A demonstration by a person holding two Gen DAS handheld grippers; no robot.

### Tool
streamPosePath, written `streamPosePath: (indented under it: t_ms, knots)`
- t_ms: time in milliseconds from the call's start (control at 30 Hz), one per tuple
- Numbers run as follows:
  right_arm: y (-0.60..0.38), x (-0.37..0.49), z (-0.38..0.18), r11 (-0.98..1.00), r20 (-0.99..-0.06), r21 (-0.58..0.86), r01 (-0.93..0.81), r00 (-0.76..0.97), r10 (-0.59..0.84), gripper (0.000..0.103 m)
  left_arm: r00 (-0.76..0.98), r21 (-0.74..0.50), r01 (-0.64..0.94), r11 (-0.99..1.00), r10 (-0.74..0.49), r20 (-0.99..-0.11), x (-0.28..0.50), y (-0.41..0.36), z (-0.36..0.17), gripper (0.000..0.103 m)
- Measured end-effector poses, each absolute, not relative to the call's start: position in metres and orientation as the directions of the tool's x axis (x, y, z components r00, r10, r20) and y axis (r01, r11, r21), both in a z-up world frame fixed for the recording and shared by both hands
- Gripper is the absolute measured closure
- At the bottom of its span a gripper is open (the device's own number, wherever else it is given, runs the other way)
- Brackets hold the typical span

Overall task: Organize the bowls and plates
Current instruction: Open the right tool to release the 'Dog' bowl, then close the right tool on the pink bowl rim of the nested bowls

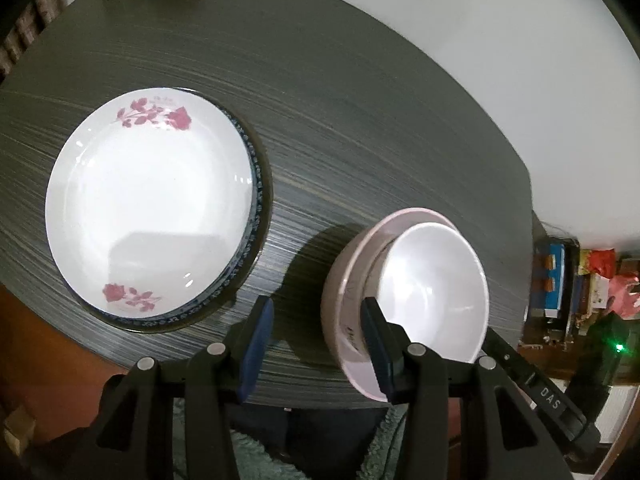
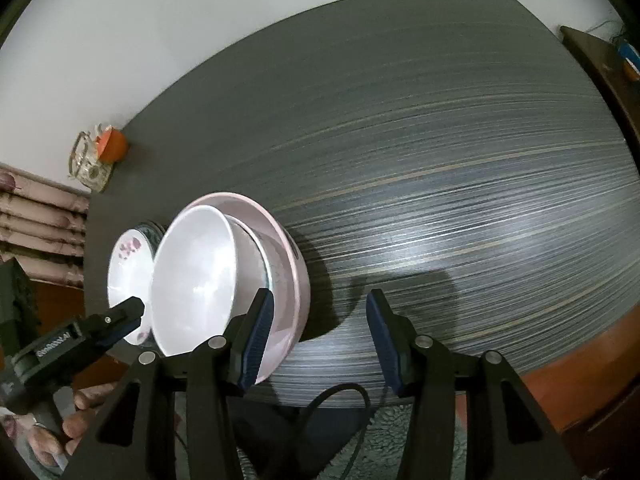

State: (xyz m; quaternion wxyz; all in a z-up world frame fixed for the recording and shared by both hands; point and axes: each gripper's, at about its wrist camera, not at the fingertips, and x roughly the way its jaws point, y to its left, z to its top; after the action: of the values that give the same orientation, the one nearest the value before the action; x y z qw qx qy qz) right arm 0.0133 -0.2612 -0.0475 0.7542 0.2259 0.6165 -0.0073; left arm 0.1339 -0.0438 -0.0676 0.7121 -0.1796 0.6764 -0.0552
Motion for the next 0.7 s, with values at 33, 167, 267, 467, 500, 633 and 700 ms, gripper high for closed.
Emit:
streamPosePath:
  t_ms: [33,167,267,467,500,633,700]
  knots:
    - [-0.260,0.014,-0.050,0.900,-0.937,0.325,0.290,0.231,0.264,0.057,0.077,-0.323,-0.167,0.931,-0.315,-0.946,0.135,-0.044,-0.070,0.057]
    - [-0.254,0.017,-0.058,0.905,-0.946,0.305,0.296,0.206,0.252,0.057,0.069,-0.308,-0.175,0.935,-0.300,-0.951,0.134,-0.046,-0.077,0.057]
    - [-0.250,0.017,-0.063,0.910,-0.951,0.291,0.296,0.191,0.242,0.057,0.061,-0.300,-0.164,0.940,-0.294,-0.954,0.135,-0.053,-0.082,0.057]
    - [-0.242,0.024,-0.074,0.922,-0.963,0.255,0.292,0.164,0.214,0.057,0.044,-0.277,-0.163,0.947,-0.273,-0.961,0.137,-0.058,-0.088,0.059]
    - [-0.242,0.025,-0.075,0.922,-0.964,0.254,0.292,0.159,0.215,0.057,0.041,-0.274,-0.163,0.948,-0.271,-0.962,0.137,-0.058,-0.090,0.059]
    - [-0.240,0.029,-0.081,0.925,-0.967,0.243,0.292,0.145,0.208,0.059,0.019,-0.275,-0.160,0.948,-0.275,-0.961,0.139,-0.063,-0.100,0.063]
    - [-0.238,0.031,-0.083,0.928,-0.968,0.240,0.284,0.141,0.207,0.061,0.002,-0.279,-0.166,0.946,-0.282,-0.959,0.140,-0.063,-0.105,0.067]
